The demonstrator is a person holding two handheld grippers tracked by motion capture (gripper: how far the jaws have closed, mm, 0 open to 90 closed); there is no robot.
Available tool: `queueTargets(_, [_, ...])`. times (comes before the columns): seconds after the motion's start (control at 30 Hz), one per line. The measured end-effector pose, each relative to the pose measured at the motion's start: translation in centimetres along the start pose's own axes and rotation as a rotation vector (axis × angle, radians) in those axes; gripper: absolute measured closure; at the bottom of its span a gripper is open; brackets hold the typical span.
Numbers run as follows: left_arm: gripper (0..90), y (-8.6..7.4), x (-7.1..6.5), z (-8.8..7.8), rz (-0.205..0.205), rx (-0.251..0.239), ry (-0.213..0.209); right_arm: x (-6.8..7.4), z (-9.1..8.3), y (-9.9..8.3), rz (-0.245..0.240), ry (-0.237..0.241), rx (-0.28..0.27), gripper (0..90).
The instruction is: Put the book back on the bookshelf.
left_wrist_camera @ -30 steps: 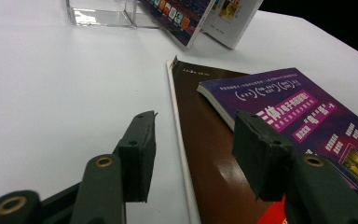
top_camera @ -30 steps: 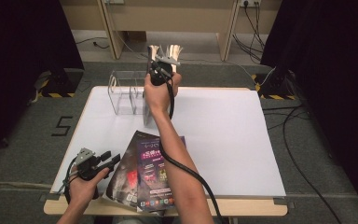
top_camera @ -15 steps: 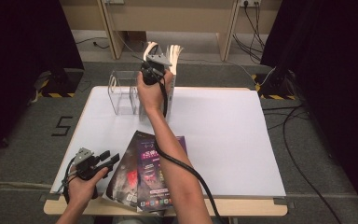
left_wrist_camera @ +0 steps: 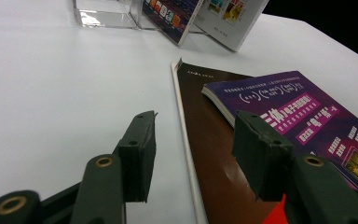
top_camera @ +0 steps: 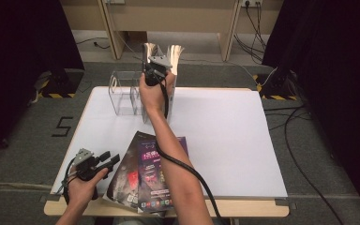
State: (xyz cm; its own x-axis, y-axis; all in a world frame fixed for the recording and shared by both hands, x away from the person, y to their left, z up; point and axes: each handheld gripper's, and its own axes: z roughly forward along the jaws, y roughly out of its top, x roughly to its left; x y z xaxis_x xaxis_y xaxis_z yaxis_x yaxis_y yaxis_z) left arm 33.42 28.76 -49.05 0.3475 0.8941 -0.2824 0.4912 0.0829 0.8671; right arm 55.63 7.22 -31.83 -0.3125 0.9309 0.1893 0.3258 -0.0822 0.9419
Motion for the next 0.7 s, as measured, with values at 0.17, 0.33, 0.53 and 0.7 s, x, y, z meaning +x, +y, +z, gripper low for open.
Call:
queueTargets(0.17, [48.6, 0.0, -0.3, 0.0, 0.005, 0.001, -0.003, -0.2, -0.6, -0.1, -0.01, -0.063, 0.012, 80.3])
queueTargets(0.33, [48.7, 0.0, -0.3, 0.1, 0.006, 0.003, -0.003, -0.5, -0.8, 0.0, -0.064, -0.102, 0.048, 75.9])
queueTargets(0.53, [48.7, 0.0, -0.4, 0.1, 0.012, 0.003, -0.003, -0.3, -1.2, 0.1, -0.062, -0.091, 0.048, 70.8])
queueTargets(0.7, [48.7, 0.0, -0.4, 0.1, 0.008, 0.002, -0.001, -0.4, -1.5, -0.1, -0.047, -0.074, 0.022, 67.8])
